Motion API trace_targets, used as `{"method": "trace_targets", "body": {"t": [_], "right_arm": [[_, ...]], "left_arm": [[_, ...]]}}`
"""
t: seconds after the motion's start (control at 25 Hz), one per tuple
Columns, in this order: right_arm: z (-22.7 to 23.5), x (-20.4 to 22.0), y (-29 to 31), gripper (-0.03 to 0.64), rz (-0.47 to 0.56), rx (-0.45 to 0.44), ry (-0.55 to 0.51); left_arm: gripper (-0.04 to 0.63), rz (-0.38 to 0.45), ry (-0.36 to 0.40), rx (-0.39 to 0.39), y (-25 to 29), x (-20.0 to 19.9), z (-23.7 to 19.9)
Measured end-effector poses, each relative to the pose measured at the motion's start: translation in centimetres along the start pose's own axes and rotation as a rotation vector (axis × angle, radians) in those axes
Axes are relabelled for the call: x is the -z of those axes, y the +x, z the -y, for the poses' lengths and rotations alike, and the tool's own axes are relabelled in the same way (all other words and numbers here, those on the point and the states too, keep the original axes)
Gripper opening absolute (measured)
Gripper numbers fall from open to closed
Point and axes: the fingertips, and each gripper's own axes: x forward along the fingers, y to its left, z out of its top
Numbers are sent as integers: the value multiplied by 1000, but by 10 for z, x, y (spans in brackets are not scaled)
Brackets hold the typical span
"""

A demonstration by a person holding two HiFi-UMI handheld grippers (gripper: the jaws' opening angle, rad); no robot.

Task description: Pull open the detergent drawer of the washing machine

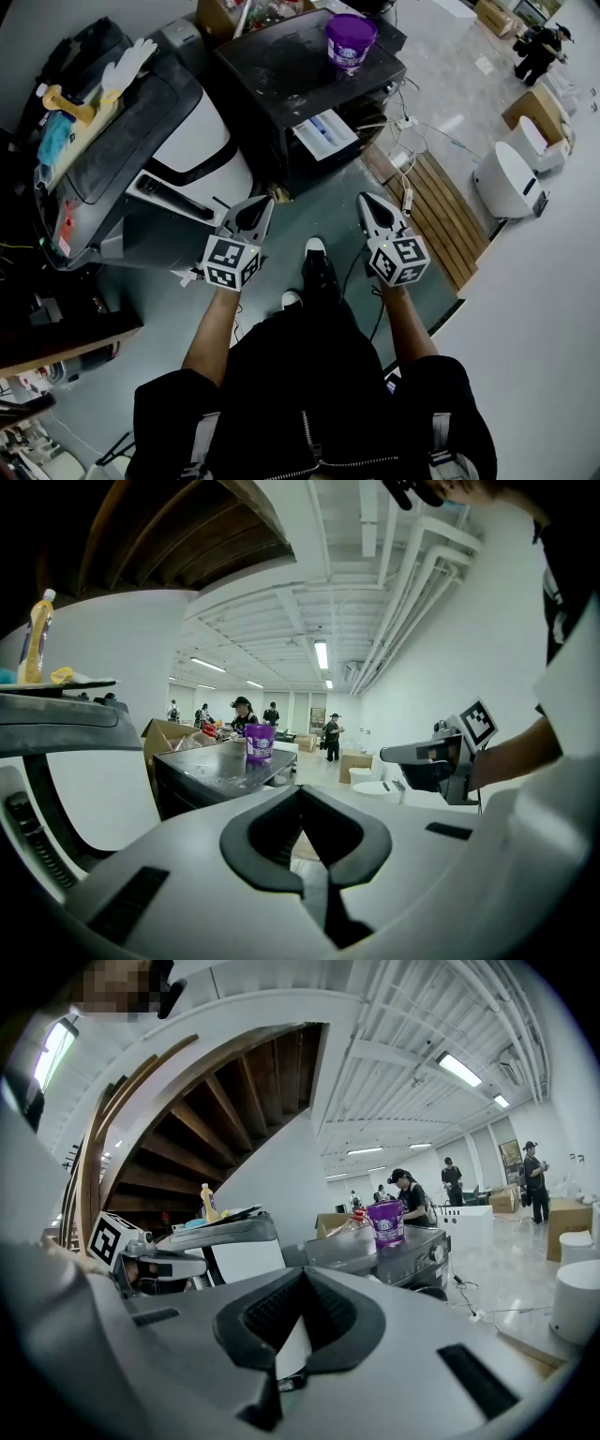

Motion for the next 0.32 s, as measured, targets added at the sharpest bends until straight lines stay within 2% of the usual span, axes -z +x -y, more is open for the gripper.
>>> {"method": "trace_targets", "body": {"t": [0.32], "right_arm": [[-2,0,6,5,0,-6,4]], "left_arm": [[18,-5,-2,2,2,1,-7]]}}
